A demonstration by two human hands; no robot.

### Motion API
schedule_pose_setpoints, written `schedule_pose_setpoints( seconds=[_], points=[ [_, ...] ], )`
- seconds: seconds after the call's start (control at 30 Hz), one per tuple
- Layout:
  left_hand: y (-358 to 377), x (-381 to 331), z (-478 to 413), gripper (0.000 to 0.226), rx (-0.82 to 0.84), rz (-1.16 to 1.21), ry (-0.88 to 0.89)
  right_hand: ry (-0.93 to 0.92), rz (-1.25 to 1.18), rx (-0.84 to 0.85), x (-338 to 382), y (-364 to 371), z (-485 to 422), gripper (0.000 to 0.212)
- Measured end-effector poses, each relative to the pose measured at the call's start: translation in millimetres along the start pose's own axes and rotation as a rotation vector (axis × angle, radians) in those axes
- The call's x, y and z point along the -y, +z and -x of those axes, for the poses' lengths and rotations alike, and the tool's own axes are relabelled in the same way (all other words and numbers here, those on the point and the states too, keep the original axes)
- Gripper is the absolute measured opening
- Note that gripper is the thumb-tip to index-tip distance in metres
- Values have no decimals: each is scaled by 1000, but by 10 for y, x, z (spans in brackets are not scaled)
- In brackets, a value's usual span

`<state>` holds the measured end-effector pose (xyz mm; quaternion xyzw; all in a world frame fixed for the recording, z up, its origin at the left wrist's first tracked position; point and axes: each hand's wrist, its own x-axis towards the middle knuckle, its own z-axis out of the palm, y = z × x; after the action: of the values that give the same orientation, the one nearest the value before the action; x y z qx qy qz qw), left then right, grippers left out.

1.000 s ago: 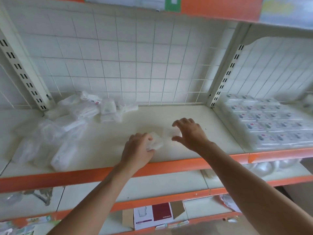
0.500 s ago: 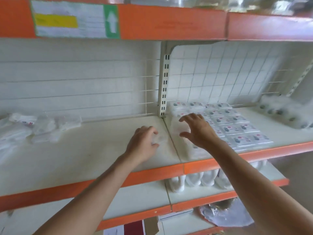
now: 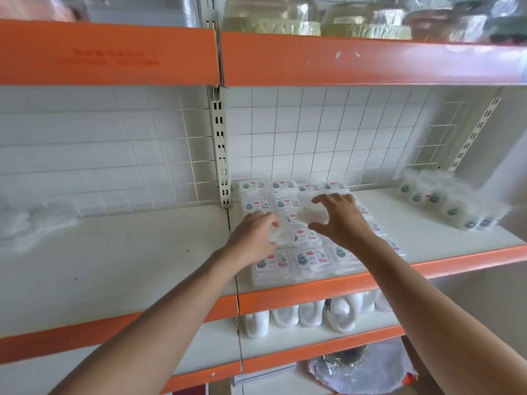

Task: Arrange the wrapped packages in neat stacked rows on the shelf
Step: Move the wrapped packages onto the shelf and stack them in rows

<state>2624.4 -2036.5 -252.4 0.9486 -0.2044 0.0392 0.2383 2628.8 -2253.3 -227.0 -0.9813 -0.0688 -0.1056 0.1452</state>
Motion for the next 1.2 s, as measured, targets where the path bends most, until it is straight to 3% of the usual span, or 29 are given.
schedule_pose_setpoints(
  seconds=[0.27, 0.43, 0.5, 0.77, 0.97, 1.07, 1.2],
  points=[
    [44, 145, -250, 34, 121, 38, 83, -21, -94, -32, 37, 46, -199, 52],
    [-109, 250, -392, 21, -117, 182, 62, -113, -68, 2, 143, 159, -362, 51],
    [-180, 271, -472, 20, -165, 284, 15, -156, -79, 11, 201, 184, -438, 52],
    [-243, 365, -669, 35, -78, 783, -406, -286, -214, 16, 304, 235, -693, 61],
    [-249, 281, -732, 37, -192, 795, -433, -419, -130, 17, 305, 364, -870, 68],
    [-232, 234, -780, 19, -252, 871, -444, -459, -126, -43, 281, 388, -958, 76],
    [-173, 260, -798, 15, -249, 897, -476, -419, -316, 21, 186, 332, -1015, 74]
  ],
)
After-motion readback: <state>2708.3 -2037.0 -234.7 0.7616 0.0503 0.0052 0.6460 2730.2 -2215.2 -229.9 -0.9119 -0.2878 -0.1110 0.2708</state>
